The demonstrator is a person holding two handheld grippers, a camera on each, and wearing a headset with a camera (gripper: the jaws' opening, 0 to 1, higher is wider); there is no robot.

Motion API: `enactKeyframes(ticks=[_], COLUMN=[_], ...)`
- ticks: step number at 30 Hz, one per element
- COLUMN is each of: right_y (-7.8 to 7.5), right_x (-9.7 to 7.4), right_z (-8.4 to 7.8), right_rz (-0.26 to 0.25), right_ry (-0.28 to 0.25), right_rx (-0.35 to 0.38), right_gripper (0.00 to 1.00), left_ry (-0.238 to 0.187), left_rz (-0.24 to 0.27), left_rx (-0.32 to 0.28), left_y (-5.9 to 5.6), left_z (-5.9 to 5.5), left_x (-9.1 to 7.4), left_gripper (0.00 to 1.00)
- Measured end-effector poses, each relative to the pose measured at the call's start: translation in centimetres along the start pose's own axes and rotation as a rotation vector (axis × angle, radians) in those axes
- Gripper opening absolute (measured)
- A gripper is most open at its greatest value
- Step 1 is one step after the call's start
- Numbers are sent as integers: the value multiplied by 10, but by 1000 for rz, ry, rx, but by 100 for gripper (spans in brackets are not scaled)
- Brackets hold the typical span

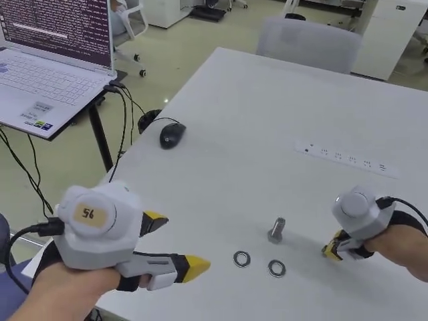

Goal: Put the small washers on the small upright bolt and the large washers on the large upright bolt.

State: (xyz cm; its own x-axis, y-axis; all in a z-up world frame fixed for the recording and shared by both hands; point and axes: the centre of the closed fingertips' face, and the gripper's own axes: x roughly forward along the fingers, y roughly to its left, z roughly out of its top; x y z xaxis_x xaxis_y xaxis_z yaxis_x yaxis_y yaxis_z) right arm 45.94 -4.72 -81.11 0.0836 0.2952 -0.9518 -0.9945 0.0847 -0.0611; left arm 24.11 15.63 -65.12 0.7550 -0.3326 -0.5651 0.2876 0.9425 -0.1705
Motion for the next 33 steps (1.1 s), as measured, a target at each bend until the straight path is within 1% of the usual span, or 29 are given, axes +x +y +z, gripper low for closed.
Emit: enactKeyframes(ticks=[3,5,9,13,16,19,24,29,31,33], right_y=[-1,-2,-2,1,3,10,18,35,44,52], right_x=[3,2,1,-4,-11,-18,-22,-21,-21,-20], right_z=[-2,1,0,1,-2,-8,-24,-40,-43,-44], right_rz=[2,8,8,16,9,16,14,32,51,70], right_ry=[5,-8,-8,-39,-55,-76,-81,-90,-92,-93], right_rx=[-2,9,-13,16,22,28,49,104,121,124], right_gripper=[14,14,15,18,20,21,24,26,26,26], left_ry=[1,2,4,0,0,-4,-5,-3,-4,-4], left_rz=[3,5,3,3,2,1,-2,-9,-10,-12], left_rx=[-2,-6,-2,-1,3,4,8,15,16,17], left_y=[0,0,-1,-1,-1,-1,-2,-3,-3,-4], left_z=[0,-1,-1,2,3,5,5,6,6,6], left_x=[-1,-1,0,1,1,1,2,2,2,2], left_gripper=[63,63,63,63,63,63,63,63,63,63])
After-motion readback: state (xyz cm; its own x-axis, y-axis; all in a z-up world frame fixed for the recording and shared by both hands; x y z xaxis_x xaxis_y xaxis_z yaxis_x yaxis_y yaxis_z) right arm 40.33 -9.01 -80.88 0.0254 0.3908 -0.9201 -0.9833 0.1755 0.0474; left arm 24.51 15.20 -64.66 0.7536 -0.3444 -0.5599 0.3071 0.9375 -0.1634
